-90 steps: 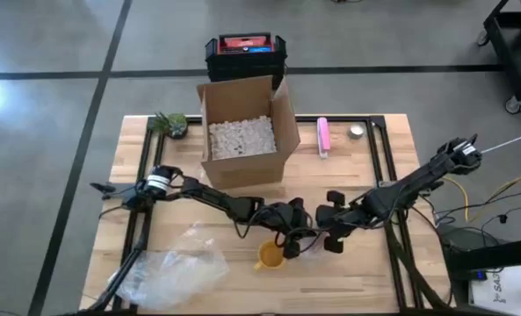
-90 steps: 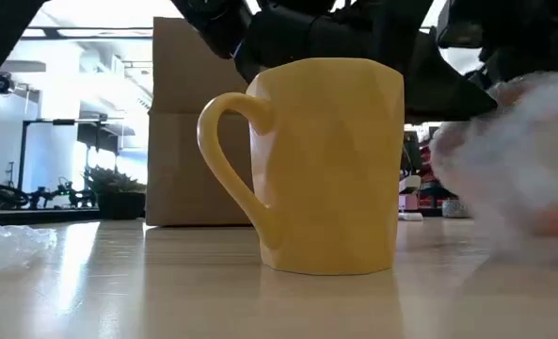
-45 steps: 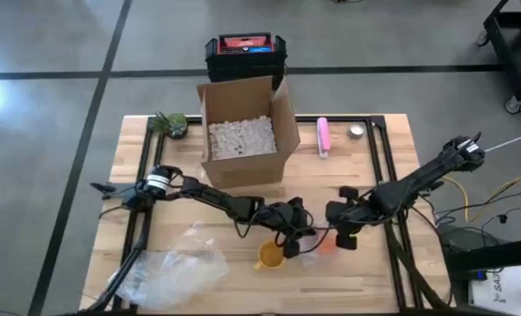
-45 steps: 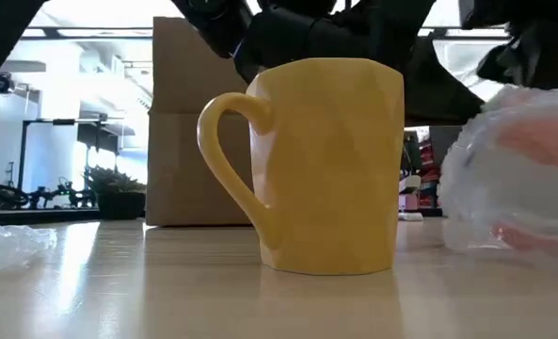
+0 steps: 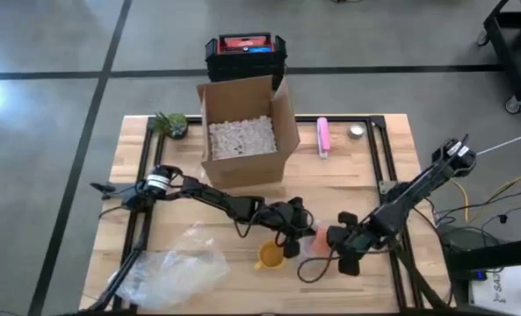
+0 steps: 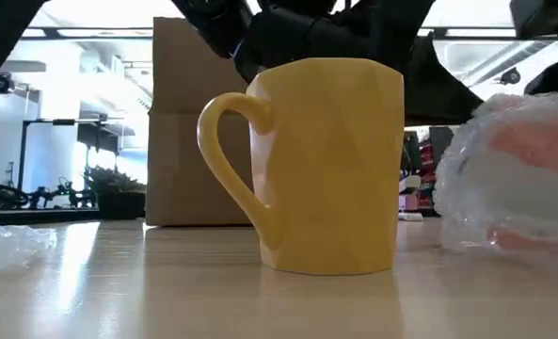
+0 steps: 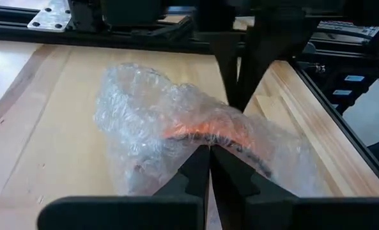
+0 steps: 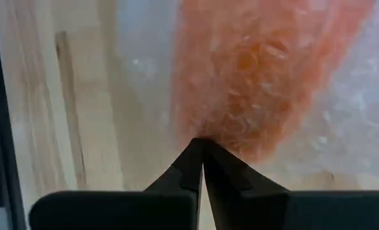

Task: Wrap mug
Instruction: Wrap the orange mug in the right transparent bubble wrap

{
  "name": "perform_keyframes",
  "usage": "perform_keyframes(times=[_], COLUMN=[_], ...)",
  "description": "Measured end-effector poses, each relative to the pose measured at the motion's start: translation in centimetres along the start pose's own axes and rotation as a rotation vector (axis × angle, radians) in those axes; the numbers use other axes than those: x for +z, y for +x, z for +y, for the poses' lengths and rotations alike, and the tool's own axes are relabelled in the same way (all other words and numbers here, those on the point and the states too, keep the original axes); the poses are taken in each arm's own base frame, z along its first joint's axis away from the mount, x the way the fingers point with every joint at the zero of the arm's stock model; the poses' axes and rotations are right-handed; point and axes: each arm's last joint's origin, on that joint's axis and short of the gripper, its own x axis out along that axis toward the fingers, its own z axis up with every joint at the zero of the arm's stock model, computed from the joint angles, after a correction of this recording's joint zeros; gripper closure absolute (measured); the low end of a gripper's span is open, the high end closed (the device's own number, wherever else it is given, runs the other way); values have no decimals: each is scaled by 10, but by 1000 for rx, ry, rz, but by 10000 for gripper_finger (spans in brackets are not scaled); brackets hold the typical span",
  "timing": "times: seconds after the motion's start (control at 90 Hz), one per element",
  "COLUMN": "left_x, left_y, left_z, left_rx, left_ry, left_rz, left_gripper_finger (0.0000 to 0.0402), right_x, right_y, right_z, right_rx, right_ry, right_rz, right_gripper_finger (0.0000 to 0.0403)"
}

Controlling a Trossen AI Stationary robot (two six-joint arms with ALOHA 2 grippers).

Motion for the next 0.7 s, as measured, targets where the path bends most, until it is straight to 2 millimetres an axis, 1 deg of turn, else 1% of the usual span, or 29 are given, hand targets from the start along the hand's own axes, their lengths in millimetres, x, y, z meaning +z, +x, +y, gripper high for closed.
perform_keyframes(times=[0.056, 0.111, 0.222, 0.3, 0.456, 0.511, 0.567, 0.622, 0.7], left_x=[1, 7, 21, 26, 21, 20, 18, 17, 18], left_y=[0, 0, 0, 0, 0, 0, 0, 0, 0], left_z=[-1, -2, -6, -9, -8, -6, -5, -4, -4], left_rx=[-20, -36, -52, -55, -13, 25, 45, 52, 52], left_ry=[-12, -24, -38, -38, -40, -40, -41, -41, -38], left_rz=[0, -10, -39, -24, 32, 43, 63, 68, 58], left_gripper_finger=[402, 402, 402, 402, 402, 402, 402, 402, 402], right_x=[1, 4, 8, 12, 12, 12, 14, 16, 14], right_y=[5, 11, 25, 30, 39, 35, 27, 14, -5], right_z=[2, 2, -2, -3, -5, -5, -4, -3, -7], right_rx=[-5, -16, -108, -141, -175, -171, -146, -119, -118], right_ry=[-28, -51, -68, -66, -63, -59, -56, -54, -58], right_rz=[-4, -19, -55, -88, -69, -62, -66, -78, -75], right_gripper_finger=[403, 403, 403, 403, 403, 403, 403, 403, 403])
